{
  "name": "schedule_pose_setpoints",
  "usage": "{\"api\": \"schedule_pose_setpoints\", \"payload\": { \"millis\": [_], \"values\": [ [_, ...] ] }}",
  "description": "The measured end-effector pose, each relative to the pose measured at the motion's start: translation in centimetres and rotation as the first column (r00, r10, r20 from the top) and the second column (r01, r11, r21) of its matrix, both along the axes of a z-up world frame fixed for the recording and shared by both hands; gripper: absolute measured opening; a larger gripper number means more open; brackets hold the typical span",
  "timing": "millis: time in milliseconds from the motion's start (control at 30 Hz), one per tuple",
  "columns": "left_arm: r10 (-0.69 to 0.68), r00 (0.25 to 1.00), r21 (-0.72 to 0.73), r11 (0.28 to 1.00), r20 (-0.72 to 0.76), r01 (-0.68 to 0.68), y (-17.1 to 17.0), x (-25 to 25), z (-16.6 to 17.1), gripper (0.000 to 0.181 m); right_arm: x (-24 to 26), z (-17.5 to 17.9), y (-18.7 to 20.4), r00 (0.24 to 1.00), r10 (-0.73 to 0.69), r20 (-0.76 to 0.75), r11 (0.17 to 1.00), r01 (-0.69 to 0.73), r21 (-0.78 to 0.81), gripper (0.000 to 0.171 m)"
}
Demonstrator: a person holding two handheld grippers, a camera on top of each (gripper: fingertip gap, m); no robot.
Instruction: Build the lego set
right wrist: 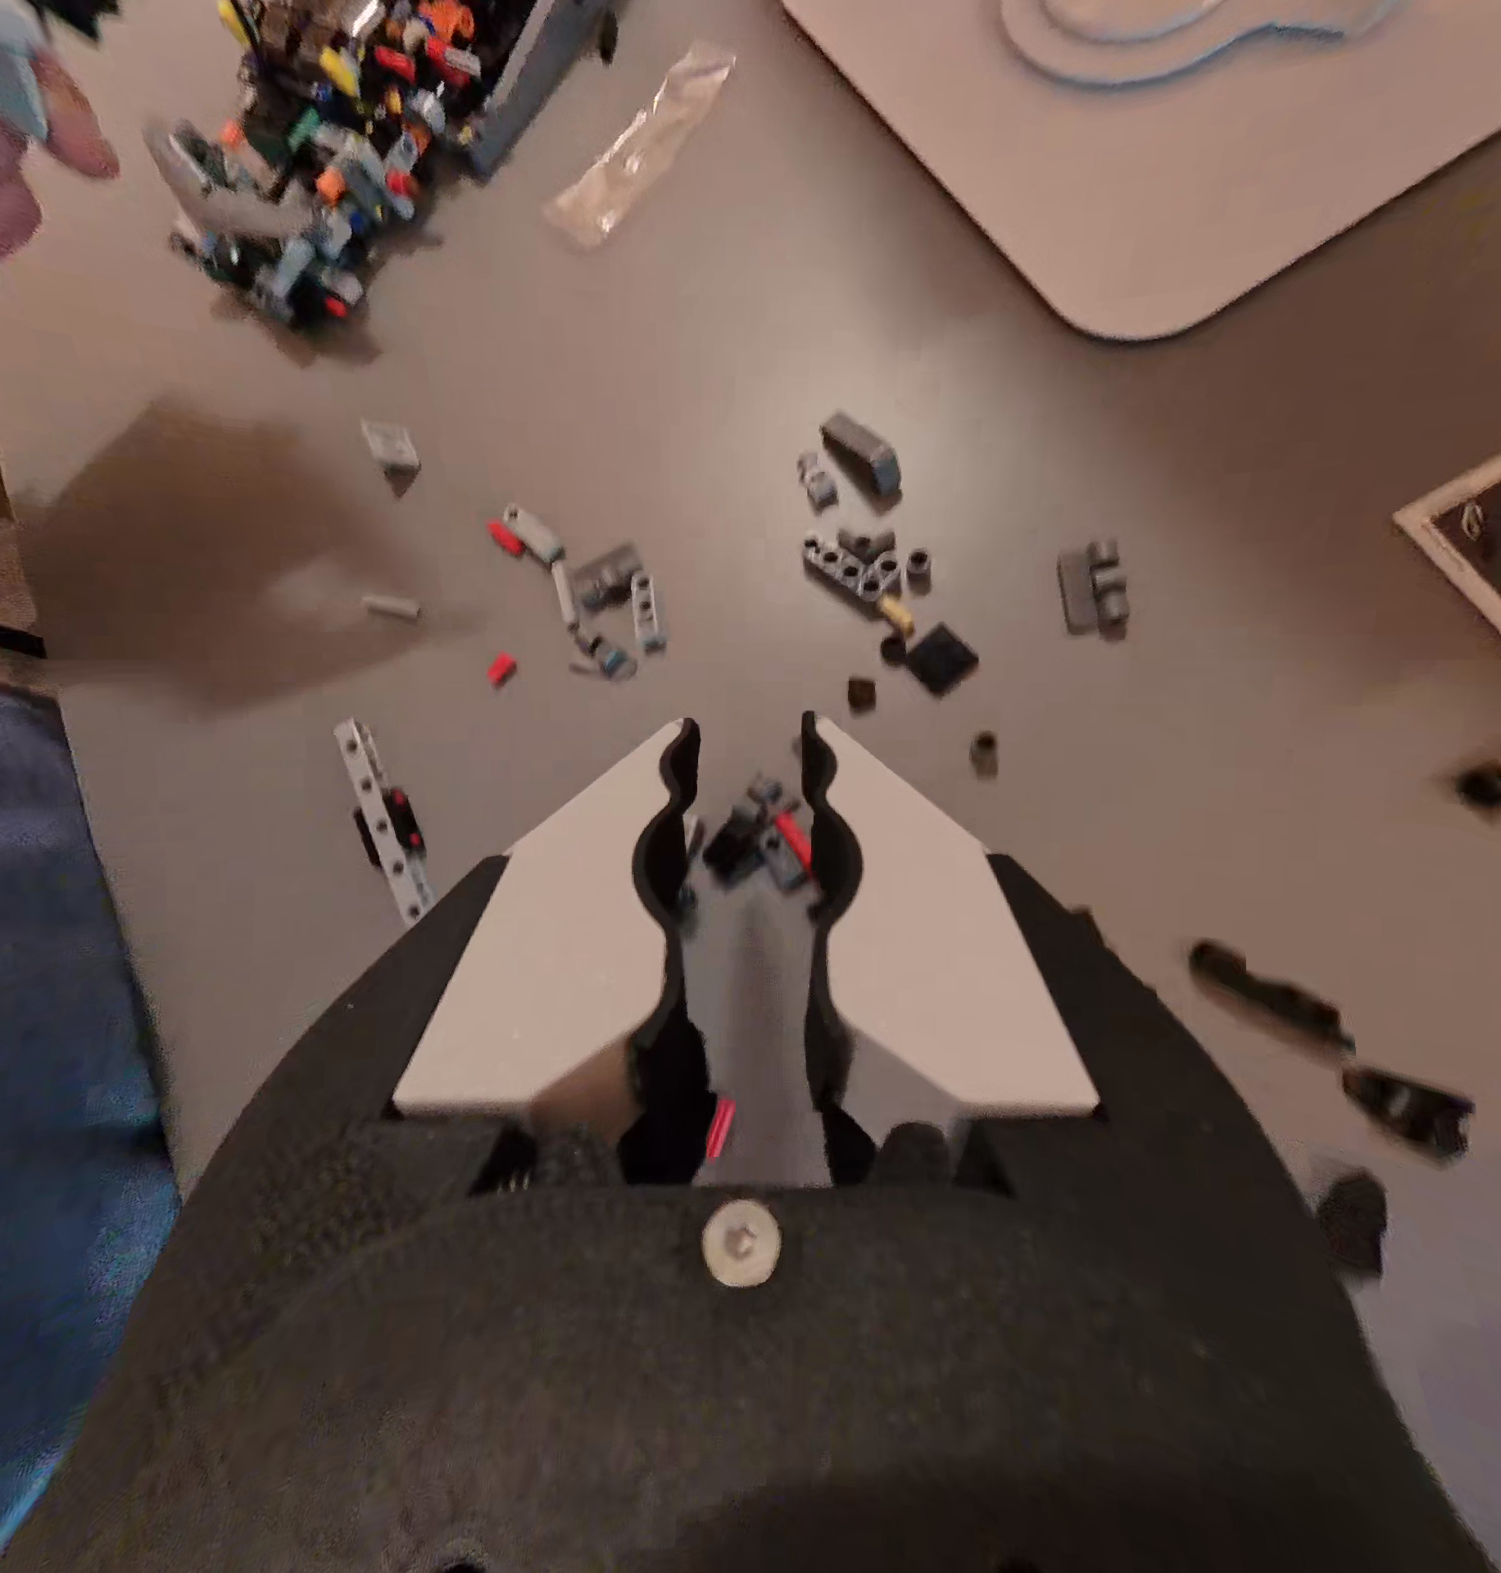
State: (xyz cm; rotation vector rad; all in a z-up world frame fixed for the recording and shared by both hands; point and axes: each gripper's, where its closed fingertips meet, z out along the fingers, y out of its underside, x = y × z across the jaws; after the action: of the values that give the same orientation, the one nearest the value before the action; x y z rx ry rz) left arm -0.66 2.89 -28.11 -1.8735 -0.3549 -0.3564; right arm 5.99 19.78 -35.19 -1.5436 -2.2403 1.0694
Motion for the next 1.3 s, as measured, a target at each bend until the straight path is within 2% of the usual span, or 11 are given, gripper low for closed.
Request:
{"api": "schedule_pose_setpoints", "payload": {
  "millis": [133,300,433,633,1033,1167,1300],
  "values": [
    [-0.010,1.000,-0.011,1.000,-0.014,0.010,0.7,0.2,-0.2,0.006,3.2,-0.3,-0.5,1.000,0.007,-0.007,1.000,-0.007,-0.014,0.022],
    [-0.019,1.000,-0.016,1.000,-0.025,0.018,1.8,0.3,-0.4,0.006,3.9,-0.4,-4.5,0.995,0.078,-0.056,0.997,-0.080,-0.025,0.023],
    [-0.021,0.999,-0.021,1.000,-0.028,0.020,2.1,0.5,-0.4,0.006,3.7,-1.3,-7.2,0.988,0.141,-0.065,0.990,-0.140,0.028,0.025],
    [0.003,1.000,-0.034,0.999,-0.029,-0.004,1.4,0.7,-0.7,0.006,5.1,-1.2,-7.9,0.980,0.174,-0.101,0.984,-0.168,0.062,0.023],
    [0.003,1.000,-0.045,0.999,-0.024,-0.004,2.1,1.3,-1.1,0.006,9.9,-0.8,-6.8,0.985,0.097,-0.146,0.993,-0.085,0.081,0.022],
    [-0.014,0.999,-0.050,0.999,-0.040,0.012,2.8,1.8,-0.8,0.006,11.0,-1.0,-3.0,0.986,-0.034,-0.162,0.992,0.053,0.115,0.022],
    [-0.020,0.999,-0.052,0.998,-0.036,0.018,3.2,2.3,-0.9,0.006,13.0,-1.4,2.7,0.964,-0.217,-0.156,0.965,0.236,0.116,0.024]
  ]
}}
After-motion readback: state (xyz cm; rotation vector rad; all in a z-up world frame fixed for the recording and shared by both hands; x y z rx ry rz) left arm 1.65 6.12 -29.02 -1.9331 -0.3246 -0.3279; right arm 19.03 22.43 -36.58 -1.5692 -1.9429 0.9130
